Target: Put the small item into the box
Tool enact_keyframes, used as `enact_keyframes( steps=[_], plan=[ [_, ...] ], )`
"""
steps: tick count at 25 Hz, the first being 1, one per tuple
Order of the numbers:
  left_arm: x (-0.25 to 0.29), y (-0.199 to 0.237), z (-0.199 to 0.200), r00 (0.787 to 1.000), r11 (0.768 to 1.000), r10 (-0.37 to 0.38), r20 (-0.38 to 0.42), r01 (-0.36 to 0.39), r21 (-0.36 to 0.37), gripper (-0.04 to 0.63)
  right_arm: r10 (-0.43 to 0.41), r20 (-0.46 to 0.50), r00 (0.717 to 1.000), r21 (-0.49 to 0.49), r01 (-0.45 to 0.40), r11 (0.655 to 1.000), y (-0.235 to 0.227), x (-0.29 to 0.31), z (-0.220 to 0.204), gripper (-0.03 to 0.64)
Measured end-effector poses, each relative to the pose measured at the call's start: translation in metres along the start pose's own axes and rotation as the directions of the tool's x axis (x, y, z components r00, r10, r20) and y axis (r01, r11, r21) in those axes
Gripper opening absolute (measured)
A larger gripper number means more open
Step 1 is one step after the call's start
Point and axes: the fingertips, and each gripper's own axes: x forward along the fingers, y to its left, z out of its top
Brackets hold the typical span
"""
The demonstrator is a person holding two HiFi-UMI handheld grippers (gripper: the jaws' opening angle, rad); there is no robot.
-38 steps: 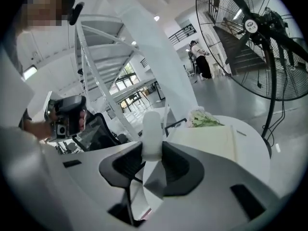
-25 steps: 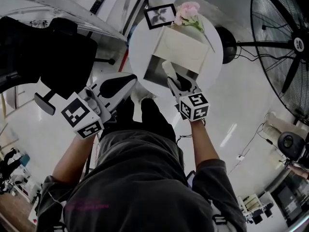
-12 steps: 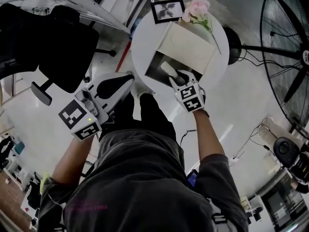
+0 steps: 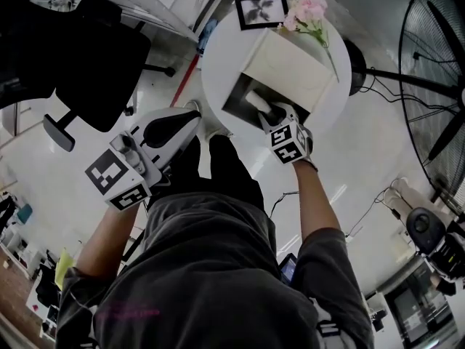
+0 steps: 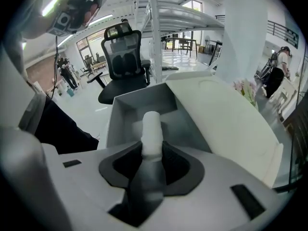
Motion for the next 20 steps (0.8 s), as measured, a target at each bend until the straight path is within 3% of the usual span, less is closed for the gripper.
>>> enact_keyframes(
  steps=[12,20],
  plan=[
    [-0.004,0.004,-0.001,1.000,1.000,0.007,0.006,-0.007,-0.007,0.014,-0.018,-0.051,0.999,-0.061,0.015,0.998,-0.002,0.011,-0.004,0.142],
    [-0.006,0.002,0.003,1.000,1.000,-0.001,0.005,0.001,-0.001,0.014,-0.028,-0.049,0.998,-0.018,0.027,0.999,-0.004,0.007,-0.003,0.171]
  ],
)
